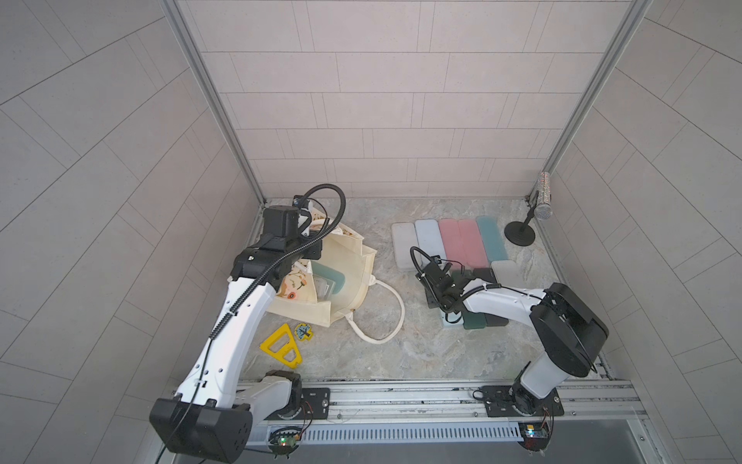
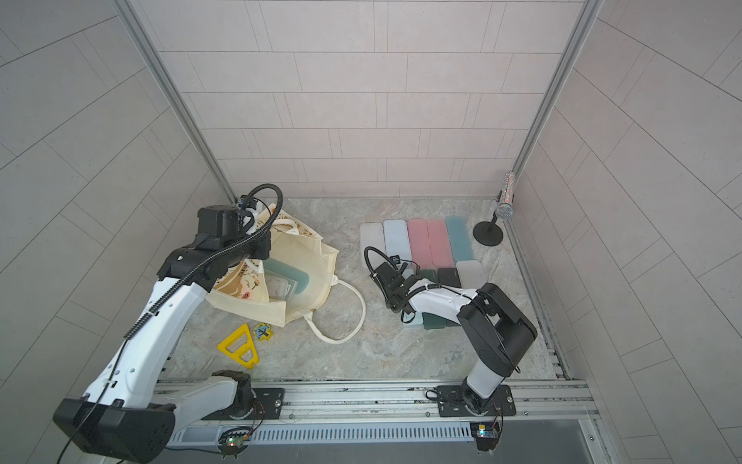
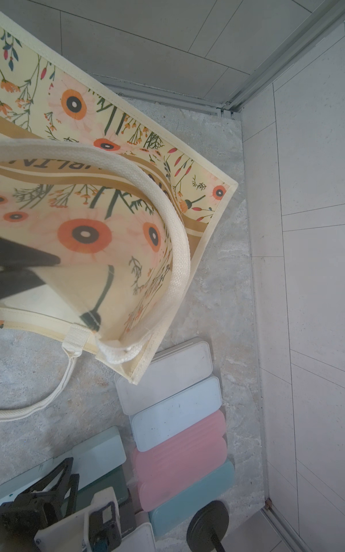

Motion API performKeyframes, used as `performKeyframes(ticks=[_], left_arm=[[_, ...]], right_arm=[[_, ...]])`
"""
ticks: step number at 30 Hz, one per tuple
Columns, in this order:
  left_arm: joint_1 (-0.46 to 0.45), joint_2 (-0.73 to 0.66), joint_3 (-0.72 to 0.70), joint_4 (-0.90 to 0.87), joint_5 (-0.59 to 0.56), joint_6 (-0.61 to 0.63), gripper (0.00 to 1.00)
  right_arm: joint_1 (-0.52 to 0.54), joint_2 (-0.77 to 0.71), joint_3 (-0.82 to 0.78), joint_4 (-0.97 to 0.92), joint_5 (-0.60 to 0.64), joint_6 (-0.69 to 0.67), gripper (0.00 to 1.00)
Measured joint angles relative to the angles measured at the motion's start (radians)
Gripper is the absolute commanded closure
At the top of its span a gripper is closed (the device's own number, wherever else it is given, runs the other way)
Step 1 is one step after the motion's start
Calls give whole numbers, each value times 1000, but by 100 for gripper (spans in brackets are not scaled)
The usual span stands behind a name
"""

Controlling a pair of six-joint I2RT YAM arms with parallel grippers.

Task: Take out the pencil case from the canvas bag
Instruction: Place the pencil case at the center of the board.

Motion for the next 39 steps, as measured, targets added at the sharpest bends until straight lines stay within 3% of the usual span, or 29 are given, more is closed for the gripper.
performKeyframes(ticks=[14,19,25,26,28,34,39], left_arm=[[0,0,0,0,0,0,100],[0,0,0,0,0,0,100],[0,0,-1,0,0,0,100],[0,0,-1,1,1,0,100],[0,0,-4,4,5,0,100],[-2,0,-7,9,47,-14,100],[-2,-13,-21,11,86,-39,100]], right_arm=[[-8,-10,-1,-46,11,2,64],[-11,-48,-28,-37,-3,-5,48],[-10,-235,-101,27,-13,-39,34],[-10,-266,-111,47,-15,-49,27],[-10,-330,-141,111,-38,-93,1],[-8,-423,-246,319,-166,-212,0],[-7,-425,-317,481,-265,-224,1]])
